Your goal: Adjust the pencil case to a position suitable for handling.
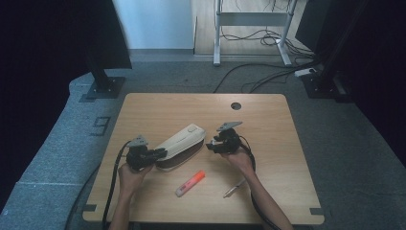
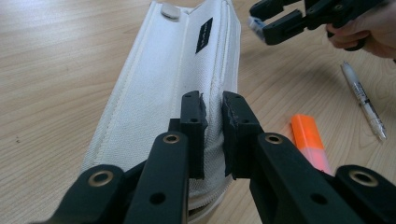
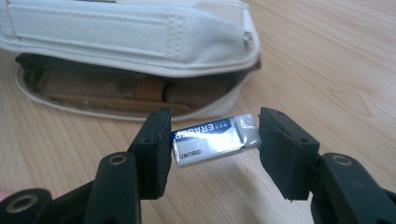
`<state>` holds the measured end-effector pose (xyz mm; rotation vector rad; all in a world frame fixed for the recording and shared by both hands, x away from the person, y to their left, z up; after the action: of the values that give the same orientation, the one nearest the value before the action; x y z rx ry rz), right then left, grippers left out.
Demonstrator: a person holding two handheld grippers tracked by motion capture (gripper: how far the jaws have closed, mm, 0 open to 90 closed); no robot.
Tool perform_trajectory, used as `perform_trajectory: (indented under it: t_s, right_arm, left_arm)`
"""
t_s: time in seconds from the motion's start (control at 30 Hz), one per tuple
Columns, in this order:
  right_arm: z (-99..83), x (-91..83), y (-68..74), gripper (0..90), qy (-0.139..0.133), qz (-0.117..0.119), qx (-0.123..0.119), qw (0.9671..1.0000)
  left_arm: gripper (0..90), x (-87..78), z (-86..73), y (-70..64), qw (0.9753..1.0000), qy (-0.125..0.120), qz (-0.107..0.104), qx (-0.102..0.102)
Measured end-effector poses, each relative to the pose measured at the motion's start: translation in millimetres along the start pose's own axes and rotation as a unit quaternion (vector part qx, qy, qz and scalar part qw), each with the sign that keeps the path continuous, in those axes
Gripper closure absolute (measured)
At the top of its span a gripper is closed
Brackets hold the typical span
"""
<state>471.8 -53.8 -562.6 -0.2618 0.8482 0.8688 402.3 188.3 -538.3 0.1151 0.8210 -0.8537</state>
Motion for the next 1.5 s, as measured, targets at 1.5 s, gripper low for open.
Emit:
perform_trajectory:
  t_s: [1.5]
  right_arm:
    - [24.9,55.2,14.9,25.4,0.04,-0.002,-0.01,0.9991]
  left_arm:
    - [80.1,1.5,2.2,-6.2,0.9999,-0.008,-0.01,0.001]
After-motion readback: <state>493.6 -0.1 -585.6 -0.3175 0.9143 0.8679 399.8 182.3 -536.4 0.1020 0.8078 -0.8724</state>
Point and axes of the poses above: each handheld gripper's, and its own axes: x roughly forward along the jaws, z roughly out of its top, y roughly to its left, the point moved 8 cm from there along x, roughly forward along the jaws, and after that the axes turned 9 degrees about y, right-handed, at the moved point
